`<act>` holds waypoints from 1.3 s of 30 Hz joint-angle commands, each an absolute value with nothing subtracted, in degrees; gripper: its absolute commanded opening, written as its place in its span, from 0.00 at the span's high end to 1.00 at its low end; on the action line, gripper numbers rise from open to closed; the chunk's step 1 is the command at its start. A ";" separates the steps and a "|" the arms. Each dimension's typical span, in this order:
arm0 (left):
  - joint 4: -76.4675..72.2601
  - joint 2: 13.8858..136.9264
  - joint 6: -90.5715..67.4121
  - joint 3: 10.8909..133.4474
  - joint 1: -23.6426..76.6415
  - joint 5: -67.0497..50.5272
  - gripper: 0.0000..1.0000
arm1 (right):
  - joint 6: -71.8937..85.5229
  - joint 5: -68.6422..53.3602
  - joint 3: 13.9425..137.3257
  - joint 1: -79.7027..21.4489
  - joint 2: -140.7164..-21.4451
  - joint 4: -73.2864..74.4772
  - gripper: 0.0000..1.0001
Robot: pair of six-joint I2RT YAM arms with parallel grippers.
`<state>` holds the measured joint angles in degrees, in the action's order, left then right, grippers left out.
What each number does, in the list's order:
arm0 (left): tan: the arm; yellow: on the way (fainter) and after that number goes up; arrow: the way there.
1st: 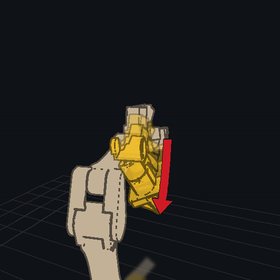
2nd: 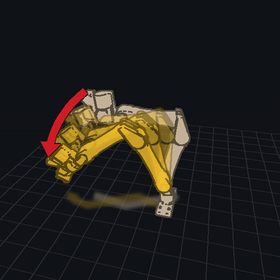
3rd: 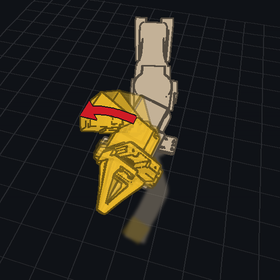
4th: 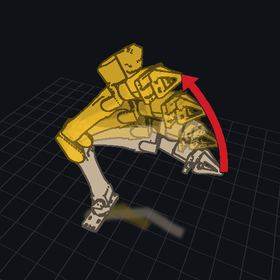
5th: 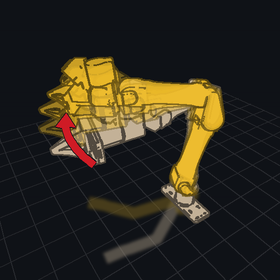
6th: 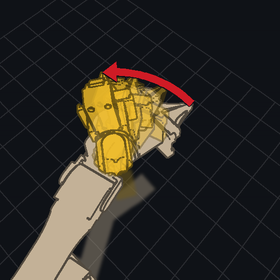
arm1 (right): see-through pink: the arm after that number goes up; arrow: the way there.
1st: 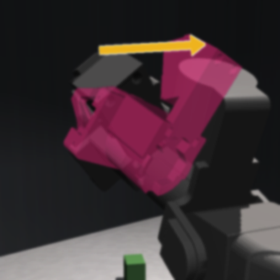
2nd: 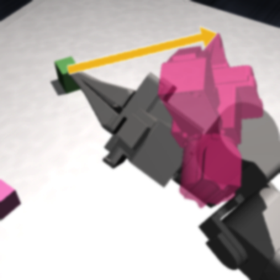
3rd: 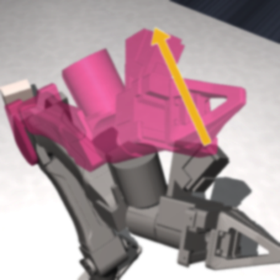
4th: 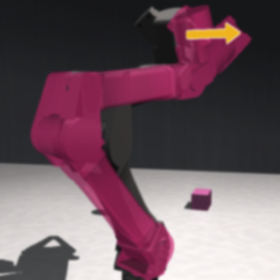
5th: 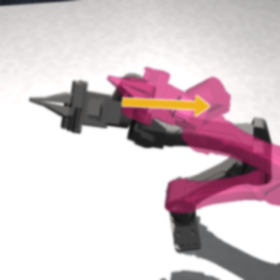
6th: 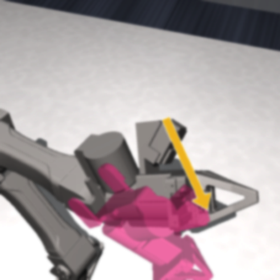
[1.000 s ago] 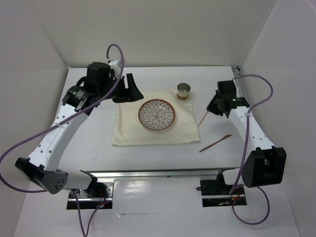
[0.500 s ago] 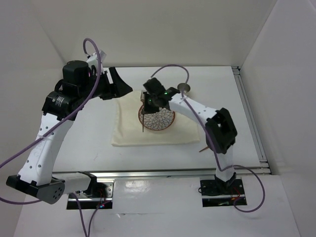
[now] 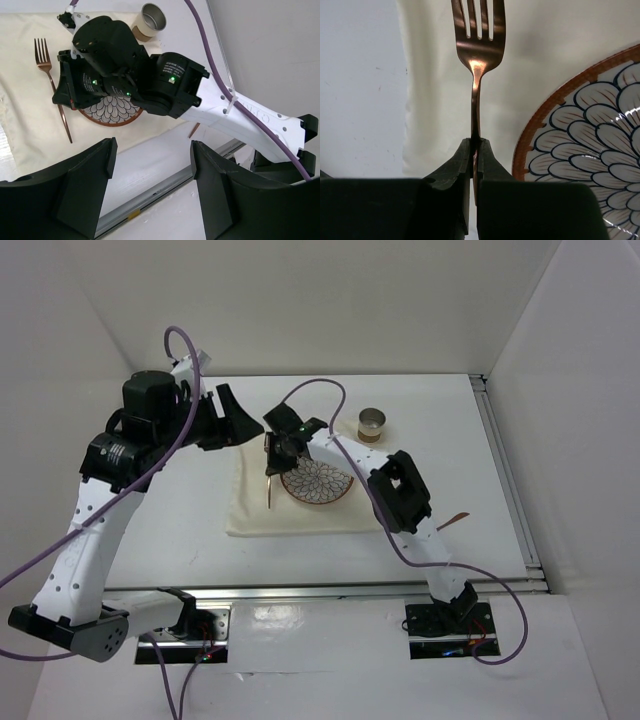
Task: Set the dinner table for one person
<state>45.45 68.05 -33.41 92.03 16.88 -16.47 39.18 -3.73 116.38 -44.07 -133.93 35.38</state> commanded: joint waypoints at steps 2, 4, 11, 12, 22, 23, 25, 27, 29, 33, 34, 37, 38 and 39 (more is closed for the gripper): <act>44.65 66.53 -33.40 91.23 16.52 -16.00 0.23 | 39.90 -5.71 121.11 -44.47 -136.58 35.33 1.00; 44.65 66.53 -33.40 90.70 16.52 -16.00 0.23 | 40.52 -5.71 121.11 -44.47 -137.29 35.33 1.00; 44.65 66.53 -33.40 90.70 16.52 -16.00 0.23 | 41.13 -5.71 122.25 -44.47 -138.34 34.28 0.70; 44.65 66.01 -33.40 90.70 16.52 -16.00 0.23 | 41.13 -6.32 123.21 -44.47 -138.34 34.28 0.59; 44.12 66.01 -33.93 90.70 16.52 -16.00 0.23 | 40.00 -4.84 124.65 -44.47 -132.91 35.25 0.52; 44.12 66.01 -33.93 90.70 16.52 -16.00 0.23 | 39.99 -4.22 123.76 -44.47 -129.58 35.24 0.55; 44.12 66.01 -33.93 92.19 16.52 -16.00 0.23 | 39.47 -0.90 120.09 -43.95 -125.97 36.29 0.60; 44.64 66.01 -33.40 92.81 16.52 -16.00 0.23 | 39.46 2.27 115.60 -43.34 -119.03 38.05 0.67; 44.65 66.01 -33.40 93.34 16.52 -15.39 0.23 | 40.69 6.84 104.80 -41.41 -110.01 40.16 0.68; 43.60 64.86 -33.40 92.81 16.00 -14.85 0.23 | 46.04 10.89 82.84 -34.82 -90.66 43.94 0.65; 43.59 64.86 -32.88 92.81 16.00 -14.85 0.23 | 48.49 10.90 78.70 -32.98 -86.70 44.64 0.64; 43.59 66.09 -32.26 92.81 16.00 -15.47 0.23 | 51.23 9.33 64.11 -23.49 -72.98 47.37 0.61; 43.59 66.09 -32.26 92.12 16.00 -15.47 0.24 | 51.24 7.23 58.42 -18.07 -70.60 47.37 0.61; 43.59 66.09 -32.26 92.11 16.00 -16.08 0.24 | 51.85 6.34 56.18 -15.23 -67.36 48.59 0.61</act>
<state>45.32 66.35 -33.17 90.78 16.27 -15.29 47.90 7.29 64.12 -20.36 -71.29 42.19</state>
